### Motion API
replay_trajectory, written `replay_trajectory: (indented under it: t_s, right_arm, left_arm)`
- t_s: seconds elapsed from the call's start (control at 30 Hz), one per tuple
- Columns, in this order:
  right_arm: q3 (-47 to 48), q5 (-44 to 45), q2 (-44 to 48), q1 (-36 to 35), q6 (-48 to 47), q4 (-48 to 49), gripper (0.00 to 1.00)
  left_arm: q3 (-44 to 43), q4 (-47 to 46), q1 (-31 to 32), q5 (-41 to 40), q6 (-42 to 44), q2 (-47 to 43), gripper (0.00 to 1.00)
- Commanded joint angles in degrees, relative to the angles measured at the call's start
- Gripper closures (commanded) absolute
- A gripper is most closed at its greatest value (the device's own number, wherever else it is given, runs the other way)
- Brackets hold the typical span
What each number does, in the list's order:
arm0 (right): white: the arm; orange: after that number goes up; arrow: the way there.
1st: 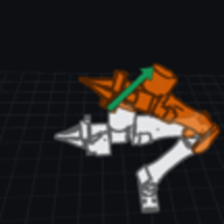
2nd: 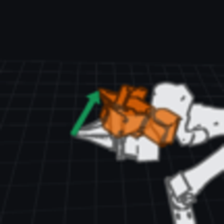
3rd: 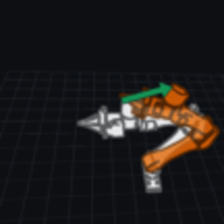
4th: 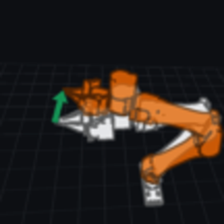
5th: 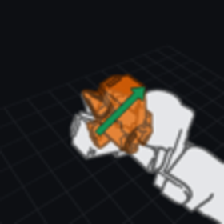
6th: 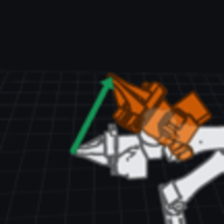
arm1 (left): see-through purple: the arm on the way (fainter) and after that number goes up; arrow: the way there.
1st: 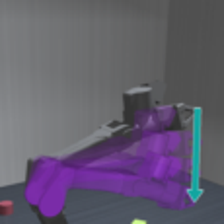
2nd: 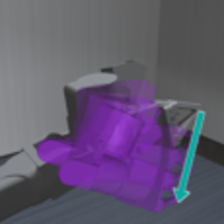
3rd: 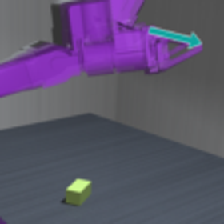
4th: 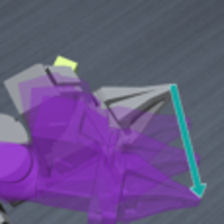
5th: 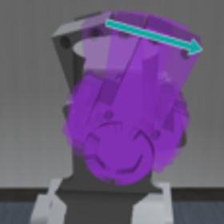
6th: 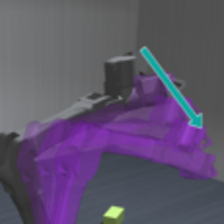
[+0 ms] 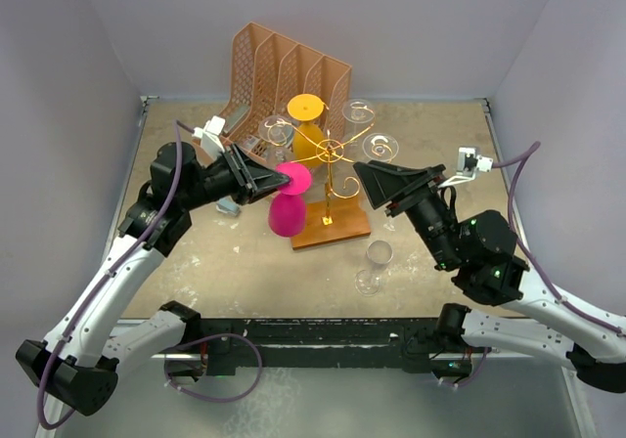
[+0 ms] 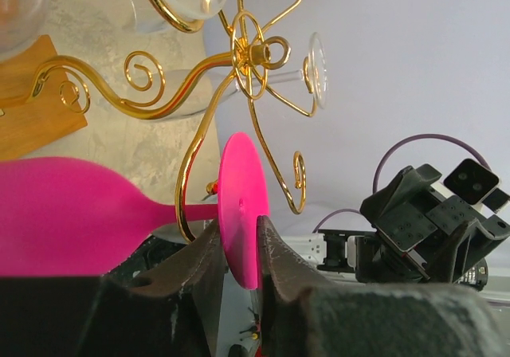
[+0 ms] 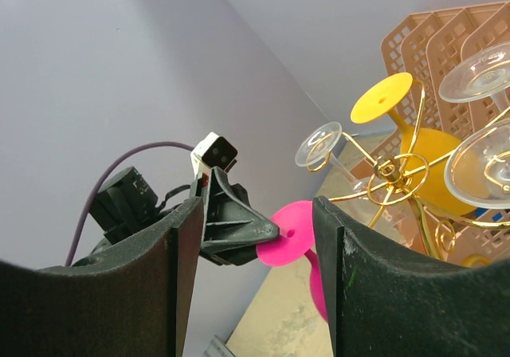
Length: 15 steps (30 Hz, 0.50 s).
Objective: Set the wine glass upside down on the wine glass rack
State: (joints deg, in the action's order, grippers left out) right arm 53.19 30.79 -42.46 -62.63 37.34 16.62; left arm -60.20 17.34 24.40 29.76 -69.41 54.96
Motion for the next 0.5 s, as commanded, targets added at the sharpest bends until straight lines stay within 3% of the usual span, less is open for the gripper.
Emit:
replay_trajectory:
  t_s: [0.0,0.27,0.47]
  right_arm:
    - [-0.1,1.2,1.0,-0.2,0.6,2.4,0.41]
    - [0.8,1.1,0.2,-0.2,0.4,2.4,0.41]
    - [3.1,1.3,-1.2,-0.1,3.4,-4.5,0.4]
  left_arm:
    - [-0.4,0.2,-0.1,-0.3,0.6,-0.7,0.79]
    - [-2.4,6.8,-0.1,0.1,4.0,-1.7,0.6]
    - [-4.5,14.7,-0.1,-2.6,10.1,-3.9,0.49]
